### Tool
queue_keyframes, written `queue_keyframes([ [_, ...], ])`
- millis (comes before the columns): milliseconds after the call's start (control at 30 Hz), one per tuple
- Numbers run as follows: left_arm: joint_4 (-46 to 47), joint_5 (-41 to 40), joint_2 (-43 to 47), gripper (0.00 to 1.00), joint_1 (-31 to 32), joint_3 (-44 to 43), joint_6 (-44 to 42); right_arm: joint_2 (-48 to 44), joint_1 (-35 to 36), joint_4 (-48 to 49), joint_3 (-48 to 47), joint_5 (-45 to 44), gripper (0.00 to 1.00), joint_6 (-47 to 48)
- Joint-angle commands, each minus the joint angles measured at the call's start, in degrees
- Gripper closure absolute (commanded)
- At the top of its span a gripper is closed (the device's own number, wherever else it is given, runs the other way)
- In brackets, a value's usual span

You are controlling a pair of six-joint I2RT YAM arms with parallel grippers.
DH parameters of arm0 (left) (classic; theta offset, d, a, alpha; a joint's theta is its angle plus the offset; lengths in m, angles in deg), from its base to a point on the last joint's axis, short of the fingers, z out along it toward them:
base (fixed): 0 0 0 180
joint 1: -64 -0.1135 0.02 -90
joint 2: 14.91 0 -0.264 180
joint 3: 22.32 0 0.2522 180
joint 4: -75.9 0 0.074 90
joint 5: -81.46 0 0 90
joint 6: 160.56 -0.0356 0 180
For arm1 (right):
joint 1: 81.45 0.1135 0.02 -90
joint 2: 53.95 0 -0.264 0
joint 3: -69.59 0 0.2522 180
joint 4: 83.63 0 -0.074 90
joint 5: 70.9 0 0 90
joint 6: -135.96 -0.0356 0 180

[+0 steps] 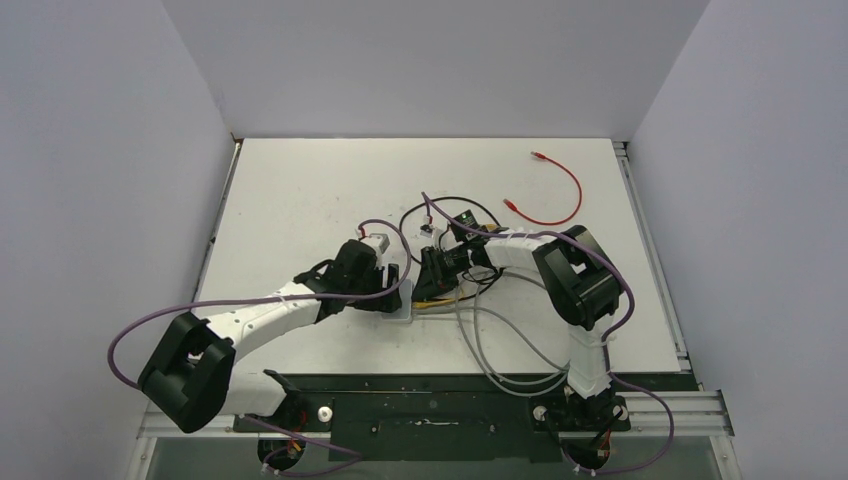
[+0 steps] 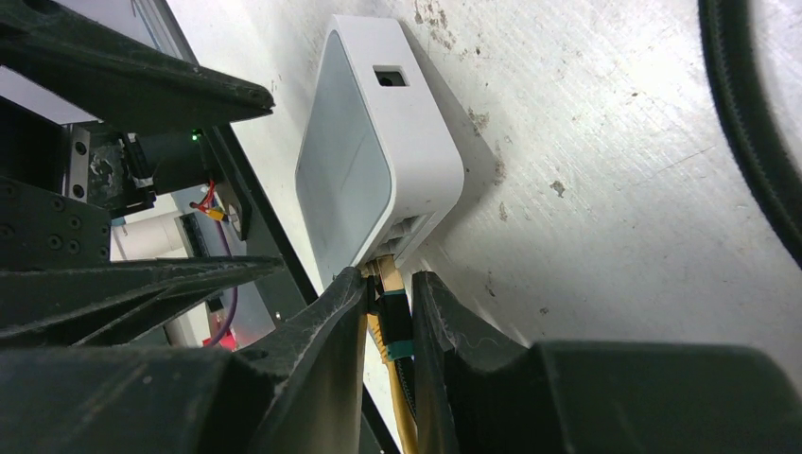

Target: Pull the plug from the switch port

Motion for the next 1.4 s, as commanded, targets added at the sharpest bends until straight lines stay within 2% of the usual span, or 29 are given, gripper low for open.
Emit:
queue_keyframes([
  [0,1.5,0.3,-2.1,0.25,0.5,-3.3,-1.2,-1.2,-0.1,-0.9,-0.1,-4.5,0.95,2.1],
  [67,1.1,-0.5,-3.0,0.21,0.8,-3.6,-1.2,-1.3,-0.1,-0.8,-0.2,-4.4,0.95,2.1],
  [100,1.1,-0.7,-3.3,0.06,1.0,-3.7,-1.2,-1.3,-0.1,-0.9,-0.1,-4.3,0.95,2.1],
  [133,1.1,-0.9,-3.8,0.03,1.1,-3.8,-1.1,-1.4,-0.2,-0.8,-0.1,-4.3,0.95,2.2],
  [700,4.9,1.7,-10.2,0.04,3.0,-5.7,-1.3,-1.3,-0.1,-0.1,0.1,-3.3,0.95,1.9],
  [967,2.5,-1.7,-11.9,0.00,3.1,-6.6,-0.9,-1.6,-0.1,0.3,0.2,-3.0,0.95,1.7],
  [1167,-0.1,-5.0,-11.0,0.19,3.1,-7.1,-0.8,-1.8,-0.2,0.5,0.4,-3.0,0.95,1.6],
  [1267,-0.2,-5.0,-10.4,0.31,3.2,-6.8,-0.7,-1.9,-0.1,0.8,0.6,-3.0,0.95,1.5],
  [1367,-0.2,-4.6,-10.2,0.53,3.2,-6.4,-0.5,-2.2,-0.2,0.9,0.6,-2.9,0.95,1.5],
])
